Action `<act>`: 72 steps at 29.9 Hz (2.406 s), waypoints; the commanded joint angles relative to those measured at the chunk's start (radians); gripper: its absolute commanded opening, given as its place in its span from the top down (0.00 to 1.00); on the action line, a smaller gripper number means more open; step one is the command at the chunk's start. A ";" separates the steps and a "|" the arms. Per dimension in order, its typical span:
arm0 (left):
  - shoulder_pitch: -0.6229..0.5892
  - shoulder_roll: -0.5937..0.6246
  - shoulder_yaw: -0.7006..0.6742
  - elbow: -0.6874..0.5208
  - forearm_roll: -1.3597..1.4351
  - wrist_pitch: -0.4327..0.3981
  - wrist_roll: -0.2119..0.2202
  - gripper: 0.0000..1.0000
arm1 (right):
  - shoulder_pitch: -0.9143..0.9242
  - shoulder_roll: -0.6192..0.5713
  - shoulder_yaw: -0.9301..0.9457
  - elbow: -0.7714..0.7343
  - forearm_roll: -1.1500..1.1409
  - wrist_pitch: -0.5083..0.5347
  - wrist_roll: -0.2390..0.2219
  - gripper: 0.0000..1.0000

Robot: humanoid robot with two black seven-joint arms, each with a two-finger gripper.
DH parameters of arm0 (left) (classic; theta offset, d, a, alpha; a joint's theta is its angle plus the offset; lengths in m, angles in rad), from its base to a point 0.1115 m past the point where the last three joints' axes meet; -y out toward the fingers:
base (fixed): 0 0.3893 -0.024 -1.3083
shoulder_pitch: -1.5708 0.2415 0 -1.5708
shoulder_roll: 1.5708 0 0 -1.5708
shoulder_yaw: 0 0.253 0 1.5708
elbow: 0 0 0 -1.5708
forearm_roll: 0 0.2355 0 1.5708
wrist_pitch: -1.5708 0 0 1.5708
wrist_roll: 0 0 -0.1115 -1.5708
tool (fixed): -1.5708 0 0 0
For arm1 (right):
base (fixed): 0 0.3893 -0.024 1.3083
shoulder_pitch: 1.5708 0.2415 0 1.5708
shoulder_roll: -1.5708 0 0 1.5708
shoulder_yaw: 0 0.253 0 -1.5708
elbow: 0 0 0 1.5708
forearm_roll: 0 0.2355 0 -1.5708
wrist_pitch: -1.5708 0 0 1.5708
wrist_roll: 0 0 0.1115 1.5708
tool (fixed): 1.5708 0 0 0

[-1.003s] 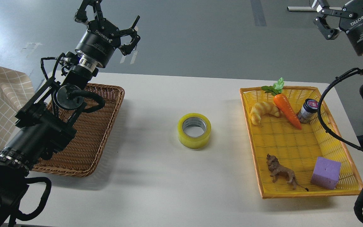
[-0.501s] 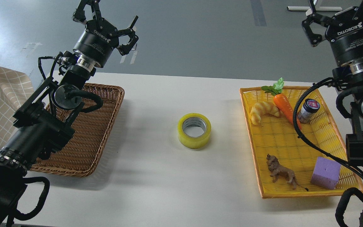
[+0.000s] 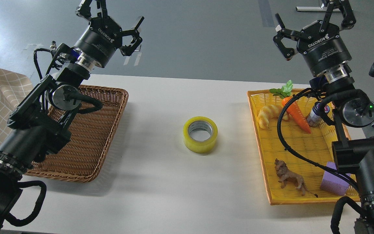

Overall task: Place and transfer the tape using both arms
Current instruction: 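Reach the left gripper toward the tape roll on the table, then grasp the tape roll's rim with the left gripper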

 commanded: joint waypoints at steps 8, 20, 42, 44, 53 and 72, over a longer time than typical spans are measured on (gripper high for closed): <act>0.005 0.074 0.075 -0.290 0.491 0.142 0.010 0.02 | -0.007 0.004 0.002 0.002 -0.001 0.008 0.005 0.00; -0.001 0.123 0.277 -0.299 1.057 0.219 0.012 0.02 | -0.010 0.004 0.000 0.000 -0.001 0.008 0.001 0.00; -0.136 0.132 0.682 -0.352 1.504 0.194 0.229 0.02 | -0.025 0.002 0.000 0.002 -0.001 0.008 0.001 0.00; -0.136 0.121 0.682 -0.348 1.504 0.177 0.240 0.02 | -0.024 0.004 0.000 0.002 -0.001 0.008 0.001 0.00; -0.134 0.014 0.698 -0.264 1.504 0.127 0.317 0.02 | -0.019 0.002 -0.001 0.008 -0.001 0.008 0.001 0.00; -0.133 -0.081 0.779 -0.100 1.501 0.127 0.346 0.02 | -0.038 0.004 -0.001 0.005 -0.001 0.008 0.002 0.00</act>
